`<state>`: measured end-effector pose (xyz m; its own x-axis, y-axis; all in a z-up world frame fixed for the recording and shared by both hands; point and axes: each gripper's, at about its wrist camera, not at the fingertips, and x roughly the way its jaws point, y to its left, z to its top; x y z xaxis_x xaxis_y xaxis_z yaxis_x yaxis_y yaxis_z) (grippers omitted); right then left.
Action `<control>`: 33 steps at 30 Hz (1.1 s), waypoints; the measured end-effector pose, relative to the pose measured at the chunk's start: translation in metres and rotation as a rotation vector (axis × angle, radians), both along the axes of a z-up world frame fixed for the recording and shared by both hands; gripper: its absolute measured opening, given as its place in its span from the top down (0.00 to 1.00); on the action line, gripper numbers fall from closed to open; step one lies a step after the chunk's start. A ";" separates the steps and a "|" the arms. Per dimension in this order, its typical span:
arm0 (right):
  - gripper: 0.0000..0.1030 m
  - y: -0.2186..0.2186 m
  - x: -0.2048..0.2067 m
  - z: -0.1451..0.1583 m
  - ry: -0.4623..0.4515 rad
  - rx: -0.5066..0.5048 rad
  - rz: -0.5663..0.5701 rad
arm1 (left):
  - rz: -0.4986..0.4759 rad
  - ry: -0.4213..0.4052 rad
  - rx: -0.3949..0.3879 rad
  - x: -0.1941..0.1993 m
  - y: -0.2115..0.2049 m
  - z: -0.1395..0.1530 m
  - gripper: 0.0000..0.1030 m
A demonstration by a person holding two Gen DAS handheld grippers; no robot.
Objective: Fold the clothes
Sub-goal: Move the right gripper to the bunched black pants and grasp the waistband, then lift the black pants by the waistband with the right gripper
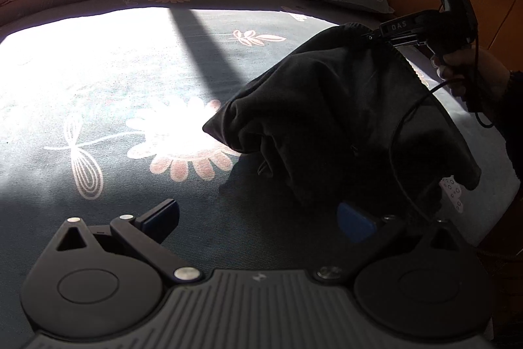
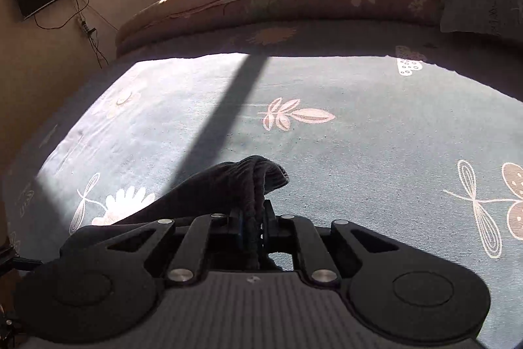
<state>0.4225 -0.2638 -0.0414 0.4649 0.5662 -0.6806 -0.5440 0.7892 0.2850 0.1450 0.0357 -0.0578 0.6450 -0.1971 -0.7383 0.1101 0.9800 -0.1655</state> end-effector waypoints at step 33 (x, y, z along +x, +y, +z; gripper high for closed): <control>0.50 -0.183 -0.105 -0.056 0.283 0.069 -0.540 | -0.031 0.021 -0.010 -0.012 -0.016 0.000 0.01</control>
<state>0.3173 -0.4471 -0.0975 0.5048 0.3483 -0.7899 0.0323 0.9068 0.4204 0.1329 0.0202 -0.0578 0.6231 -0.2247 -0.7491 0.1370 0.9744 -0.1783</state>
